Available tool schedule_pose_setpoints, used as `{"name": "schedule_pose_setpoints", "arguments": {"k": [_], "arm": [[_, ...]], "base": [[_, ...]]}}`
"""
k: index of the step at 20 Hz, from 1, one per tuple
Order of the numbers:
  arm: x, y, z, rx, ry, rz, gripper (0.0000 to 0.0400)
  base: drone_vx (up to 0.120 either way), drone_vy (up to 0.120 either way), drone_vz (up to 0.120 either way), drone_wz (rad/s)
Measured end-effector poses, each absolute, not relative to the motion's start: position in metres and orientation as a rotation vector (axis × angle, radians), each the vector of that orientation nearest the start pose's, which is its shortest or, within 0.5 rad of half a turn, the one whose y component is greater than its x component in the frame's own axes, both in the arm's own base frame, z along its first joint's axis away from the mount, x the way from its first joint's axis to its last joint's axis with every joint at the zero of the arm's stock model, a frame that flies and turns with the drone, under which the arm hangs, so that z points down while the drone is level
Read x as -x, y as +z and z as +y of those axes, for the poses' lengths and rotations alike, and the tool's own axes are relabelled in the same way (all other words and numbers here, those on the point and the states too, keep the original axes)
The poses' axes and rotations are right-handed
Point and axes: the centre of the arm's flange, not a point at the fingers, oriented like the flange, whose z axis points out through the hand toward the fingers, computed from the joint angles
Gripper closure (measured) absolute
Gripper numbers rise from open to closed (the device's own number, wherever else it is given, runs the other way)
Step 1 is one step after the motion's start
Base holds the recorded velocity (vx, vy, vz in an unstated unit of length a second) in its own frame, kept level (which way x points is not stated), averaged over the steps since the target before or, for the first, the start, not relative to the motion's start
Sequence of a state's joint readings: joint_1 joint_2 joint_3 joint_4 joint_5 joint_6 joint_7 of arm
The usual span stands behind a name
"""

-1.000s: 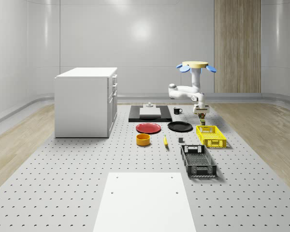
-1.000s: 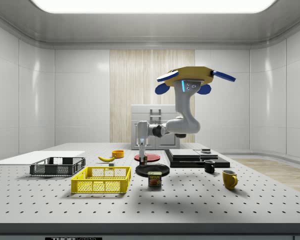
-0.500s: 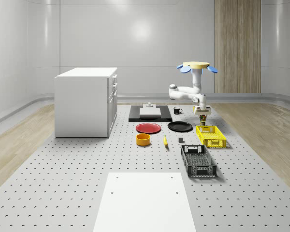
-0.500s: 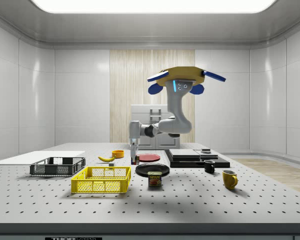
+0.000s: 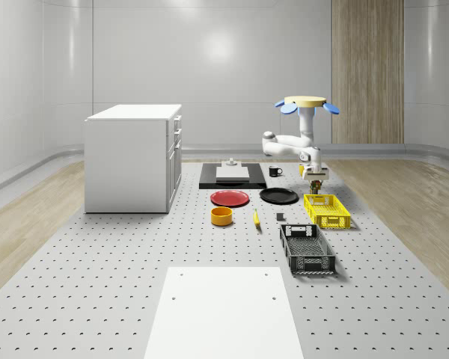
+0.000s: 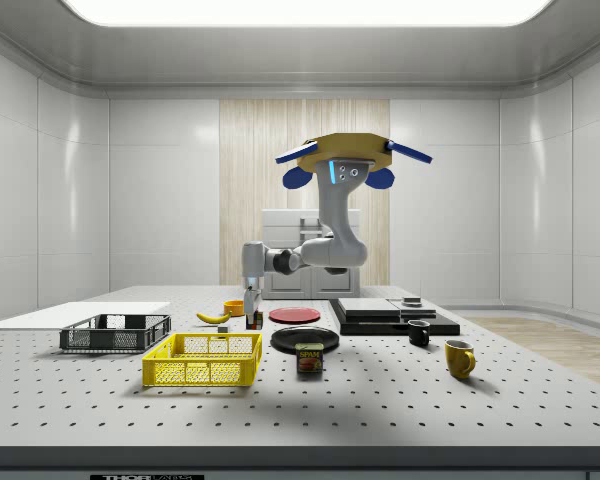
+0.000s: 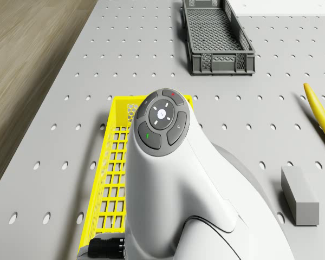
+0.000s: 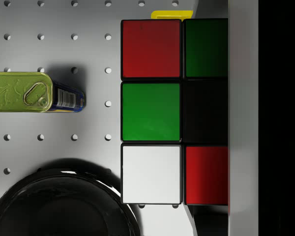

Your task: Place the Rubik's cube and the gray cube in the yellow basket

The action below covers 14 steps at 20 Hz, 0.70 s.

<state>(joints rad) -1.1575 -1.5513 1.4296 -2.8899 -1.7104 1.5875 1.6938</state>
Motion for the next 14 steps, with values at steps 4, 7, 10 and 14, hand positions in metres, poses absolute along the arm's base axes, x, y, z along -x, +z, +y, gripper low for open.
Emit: {"name": "schedule_pose_setpoints", "arguments": {"k": [4,7,10,14], "arm": [[-0.3024,0.4756,0.0000,-0.001,0.785,-0.002,0.0075],[-0.3024,0.4756,0.0000,-0.001,0.786,-0.002,0.0075],[-0.3024,0.4756,0.0000,-0.001,0.786,-0.002,0.0075],[-0.3024,0.4756,0.0000,-0.001,0.786,-0.002,0.0075]], "base": [[0.120,0.000,0.000,0.000],[0.120,0.000,0.000,0.000],[0.120,0.000,0.000,0.000],[0.100,0.000,-0.010,0.000]]}}
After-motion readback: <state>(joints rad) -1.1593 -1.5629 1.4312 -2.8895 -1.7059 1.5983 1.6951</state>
